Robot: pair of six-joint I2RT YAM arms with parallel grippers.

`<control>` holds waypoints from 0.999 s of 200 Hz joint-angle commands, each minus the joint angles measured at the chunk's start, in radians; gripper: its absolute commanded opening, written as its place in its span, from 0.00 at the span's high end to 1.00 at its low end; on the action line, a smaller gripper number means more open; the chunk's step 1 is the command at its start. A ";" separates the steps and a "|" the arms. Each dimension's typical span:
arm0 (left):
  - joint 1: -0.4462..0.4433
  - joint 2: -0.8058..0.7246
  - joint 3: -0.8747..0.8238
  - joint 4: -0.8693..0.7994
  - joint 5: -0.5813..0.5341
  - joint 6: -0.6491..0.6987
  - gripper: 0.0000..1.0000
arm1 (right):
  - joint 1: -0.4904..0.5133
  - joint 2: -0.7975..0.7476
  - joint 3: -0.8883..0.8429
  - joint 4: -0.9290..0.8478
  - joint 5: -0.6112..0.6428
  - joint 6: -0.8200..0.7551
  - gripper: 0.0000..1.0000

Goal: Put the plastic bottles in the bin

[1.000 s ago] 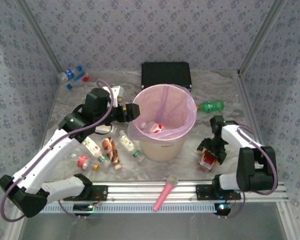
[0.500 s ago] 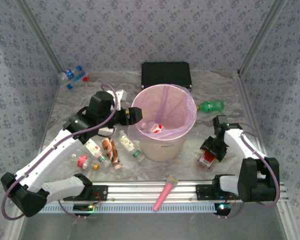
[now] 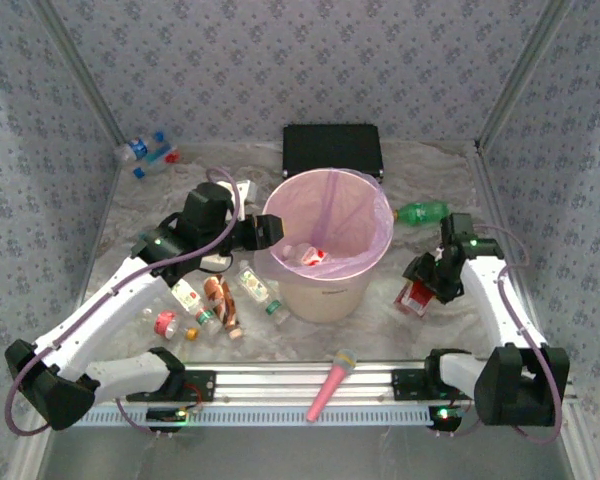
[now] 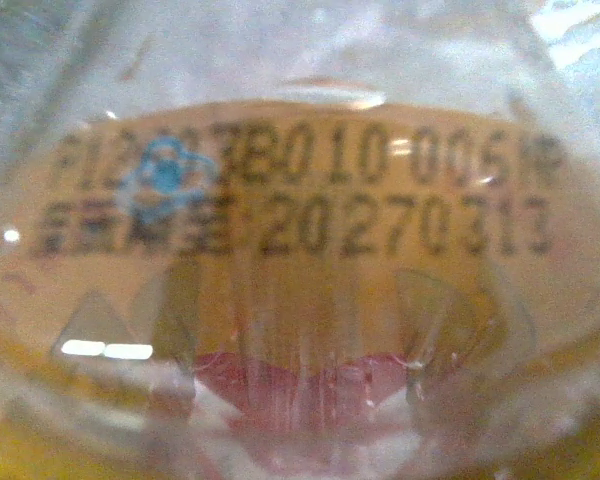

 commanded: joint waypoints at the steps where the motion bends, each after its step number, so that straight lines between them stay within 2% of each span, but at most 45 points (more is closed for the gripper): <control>1: -0.007 0.011 0.012 -0.029 -0.030 0.010 0.49 | -0.009 -0.047 0.149 -0.124 -0.022 -0.057 0.52; 66: -0.006 0.026 0.030 -0.039 -0.032 0.012 0.50 | 0.000 0.005 0.661 -0.238 -0.001 -0.144 0.56; 94: -0.006 0.029 0.037 -0.041 -0.031 0.012 0.50 | 0.043 0.068 0.865 -0.239 -0.019 -0.143 0.57; 115: -0.006 0.035 0.049 -0.044 -0.031 0.012 0.50 | 0.127 0.123 0.978 -0.217 -0.021 -0.136 0.59; 150: -0.008 0.039 0.059 -0.050 -0.035 0.014 0.50 | 0.354 0.228 1.129 -0.175 0.014 -0.157 0.60; 200: -0.011 0.045 0.062 -0.044 -0.044 0.008 0.51 | 0.619 0.384 1.188 -0.157 0.050 -0.226 0.62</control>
